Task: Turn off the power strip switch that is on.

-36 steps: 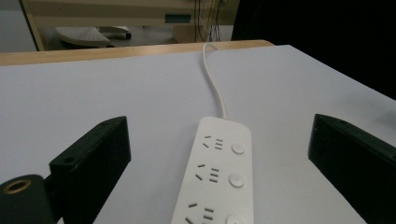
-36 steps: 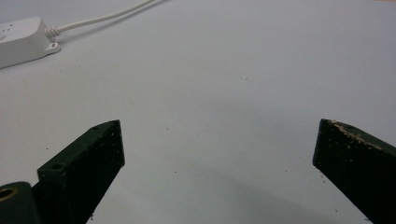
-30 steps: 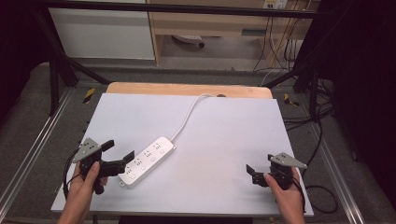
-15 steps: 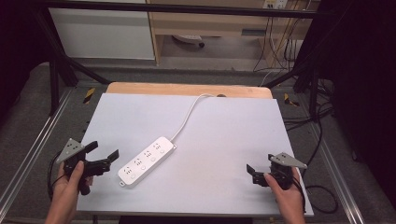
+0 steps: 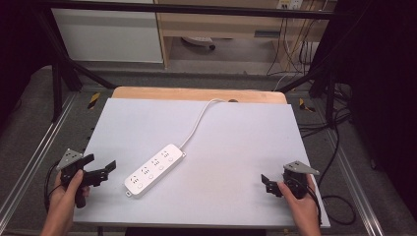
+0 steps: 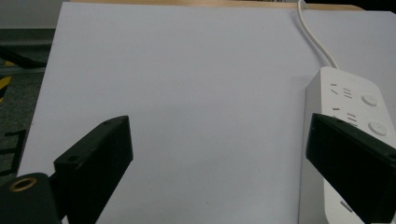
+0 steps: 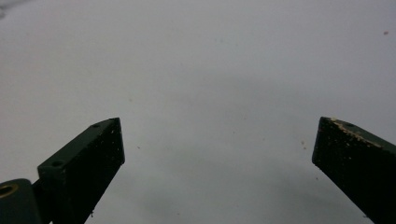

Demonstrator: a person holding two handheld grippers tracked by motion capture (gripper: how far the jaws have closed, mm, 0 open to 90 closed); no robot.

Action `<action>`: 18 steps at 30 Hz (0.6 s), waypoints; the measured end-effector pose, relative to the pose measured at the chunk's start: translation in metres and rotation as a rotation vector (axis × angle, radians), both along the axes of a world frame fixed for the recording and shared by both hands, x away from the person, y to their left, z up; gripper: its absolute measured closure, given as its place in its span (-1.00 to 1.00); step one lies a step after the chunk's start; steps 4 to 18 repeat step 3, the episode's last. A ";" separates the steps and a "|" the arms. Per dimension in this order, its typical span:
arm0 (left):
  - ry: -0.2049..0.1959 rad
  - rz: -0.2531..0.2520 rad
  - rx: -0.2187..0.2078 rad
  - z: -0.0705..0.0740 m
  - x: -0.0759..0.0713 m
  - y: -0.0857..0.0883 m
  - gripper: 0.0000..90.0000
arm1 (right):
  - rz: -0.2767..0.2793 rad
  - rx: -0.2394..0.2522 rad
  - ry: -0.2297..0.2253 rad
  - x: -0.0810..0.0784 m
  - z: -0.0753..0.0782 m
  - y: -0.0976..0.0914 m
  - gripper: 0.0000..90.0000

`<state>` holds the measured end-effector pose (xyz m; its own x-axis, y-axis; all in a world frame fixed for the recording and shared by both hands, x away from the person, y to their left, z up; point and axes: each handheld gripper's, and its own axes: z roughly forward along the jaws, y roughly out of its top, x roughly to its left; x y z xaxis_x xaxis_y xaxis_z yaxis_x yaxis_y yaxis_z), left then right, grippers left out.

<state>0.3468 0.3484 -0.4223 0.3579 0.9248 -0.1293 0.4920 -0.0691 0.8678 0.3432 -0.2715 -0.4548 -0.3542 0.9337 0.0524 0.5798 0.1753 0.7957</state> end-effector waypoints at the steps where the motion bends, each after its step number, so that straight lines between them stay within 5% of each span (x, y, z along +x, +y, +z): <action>1: 0.001 -0.005 0.005 0.000 0.000 -0.002 -0.84 | -0.012 -0.018 0.017 0.002 -0.003 0.001 -0.94; 3: -0.003 -0.013 0.012 0.001 0.000 -0.005 -0.84 | -0.021 -0.043 0.089 0.009 -0.008 0.004 -0.94; 18: -0.003 -0.013 0.012 0.001 0.000 -0.005 -0.84 | -0.021 -0.043 0.089 0.009 -0.008 0.004 -0.94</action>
